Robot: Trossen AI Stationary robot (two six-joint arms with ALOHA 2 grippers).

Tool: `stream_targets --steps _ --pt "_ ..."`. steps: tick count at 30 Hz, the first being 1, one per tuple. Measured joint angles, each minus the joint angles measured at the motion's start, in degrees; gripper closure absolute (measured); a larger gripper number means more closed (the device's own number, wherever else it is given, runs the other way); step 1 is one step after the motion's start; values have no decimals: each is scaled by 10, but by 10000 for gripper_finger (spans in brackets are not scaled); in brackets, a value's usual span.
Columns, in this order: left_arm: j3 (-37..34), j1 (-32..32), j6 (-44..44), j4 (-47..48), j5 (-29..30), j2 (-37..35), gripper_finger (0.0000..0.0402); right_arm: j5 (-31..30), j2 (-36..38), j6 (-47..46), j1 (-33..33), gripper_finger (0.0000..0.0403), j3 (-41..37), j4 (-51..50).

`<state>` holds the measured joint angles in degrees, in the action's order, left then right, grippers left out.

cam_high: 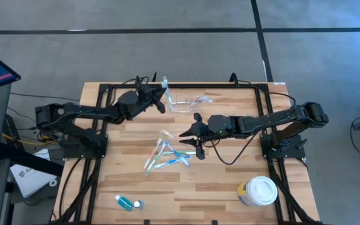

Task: Pick & Place toothbrushing station
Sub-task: Put the green toothbrush into the transparent organizer

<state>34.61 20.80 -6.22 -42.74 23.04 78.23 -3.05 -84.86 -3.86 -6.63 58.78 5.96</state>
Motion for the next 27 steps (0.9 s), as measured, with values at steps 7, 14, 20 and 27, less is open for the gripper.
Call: stream_targets --steps 7,14,20,27 --pt "0 24 0 -40 -10 51 395 0 0 13 0 308 0 -4" --pt "0 37 -1 -54 -10 86 394 0 -9 28 0 307 0 -5" --pt "0 36 -2 -66 -24 106 394 0 -19 39 9 308 0 -7" --pt "0 37 -18 -69 -24 129 394 0 -41 39 28 307 -3 -3"
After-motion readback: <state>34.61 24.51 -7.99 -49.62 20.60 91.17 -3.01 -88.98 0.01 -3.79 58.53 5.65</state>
